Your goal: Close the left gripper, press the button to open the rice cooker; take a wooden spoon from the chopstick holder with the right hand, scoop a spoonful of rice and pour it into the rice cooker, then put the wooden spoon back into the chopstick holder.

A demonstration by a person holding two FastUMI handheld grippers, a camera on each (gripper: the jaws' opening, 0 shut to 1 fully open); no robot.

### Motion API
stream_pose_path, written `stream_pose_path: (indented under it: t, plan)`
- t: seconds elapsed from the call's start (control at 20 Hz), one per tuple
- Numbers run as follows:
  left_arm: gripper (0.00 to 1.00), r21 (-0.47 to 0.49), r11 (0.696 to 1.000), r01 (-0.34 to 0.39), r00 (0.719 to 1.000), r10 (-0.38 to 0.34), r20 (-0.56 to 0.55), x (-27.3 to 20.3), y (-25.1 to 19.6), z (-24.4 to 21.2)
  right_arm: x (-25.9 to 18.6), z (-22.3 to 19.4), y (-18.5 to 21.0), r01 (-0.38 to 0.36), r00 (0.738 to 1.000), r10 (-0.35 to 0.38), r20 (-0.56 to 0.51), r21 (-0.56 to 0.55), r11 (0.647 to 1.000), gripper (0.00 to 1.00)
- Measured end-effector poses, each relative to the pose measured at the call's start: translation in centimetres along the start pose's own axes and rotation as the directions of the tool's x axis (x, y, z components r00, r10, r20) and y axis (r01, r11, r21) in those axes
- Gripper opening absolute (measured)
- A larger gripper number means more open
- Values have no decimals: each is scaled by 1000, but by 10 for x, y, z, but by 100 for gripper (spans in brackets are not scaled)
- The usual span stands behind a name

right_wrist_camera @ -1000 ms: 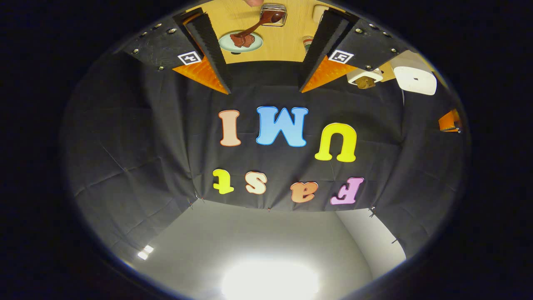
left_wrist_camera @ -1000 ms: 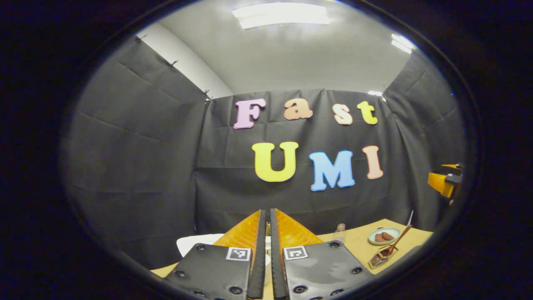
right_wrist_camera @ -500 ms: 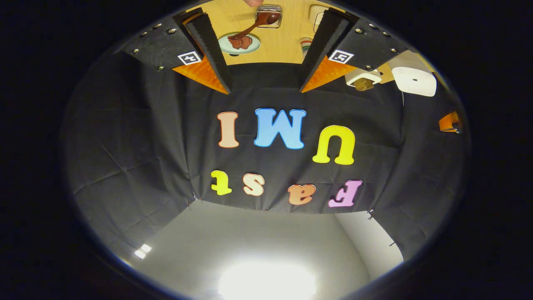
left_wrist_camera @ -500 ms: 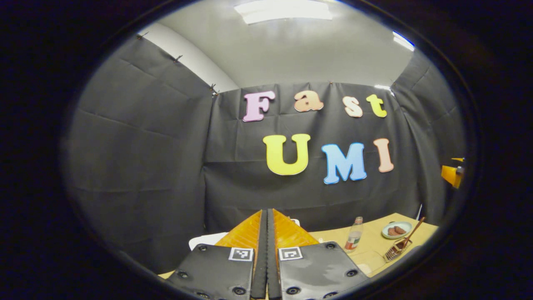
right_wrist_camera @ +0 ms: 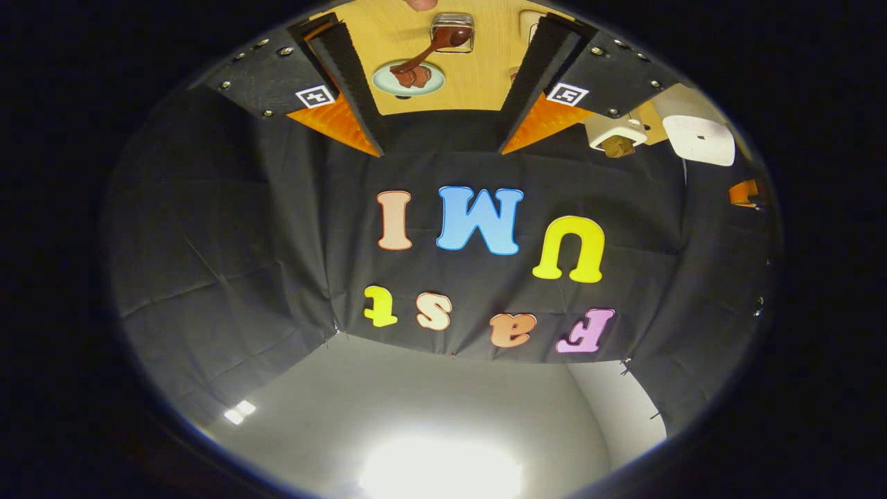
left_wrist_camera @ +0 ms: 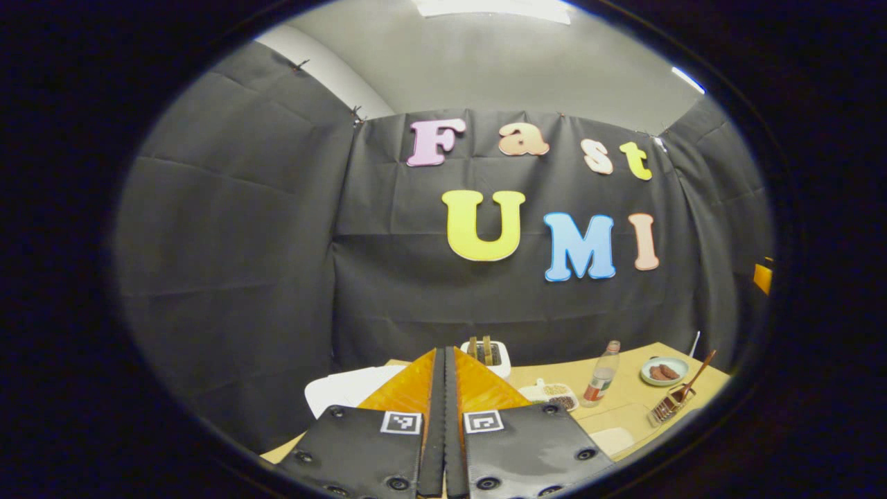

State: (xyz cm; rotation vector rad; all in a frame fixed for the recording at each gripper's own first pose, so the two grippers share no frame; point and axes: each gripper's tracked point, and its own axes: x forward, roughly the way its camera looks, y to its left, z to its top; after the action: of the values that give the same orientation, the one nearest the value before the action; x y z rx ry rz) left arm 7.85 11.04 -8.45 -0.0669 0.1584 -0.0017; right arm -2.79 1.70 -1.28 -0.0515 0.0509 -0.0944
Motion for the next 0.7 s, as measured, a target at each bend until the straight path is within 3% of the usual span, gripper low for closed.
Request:
stream_pose_path:
  t: [0.7]
  plan:
    - [9,-39,999,25,970,-33,-243,56,20,-122,-15,-11,0,97,994,-99,-47,-55,994,95]
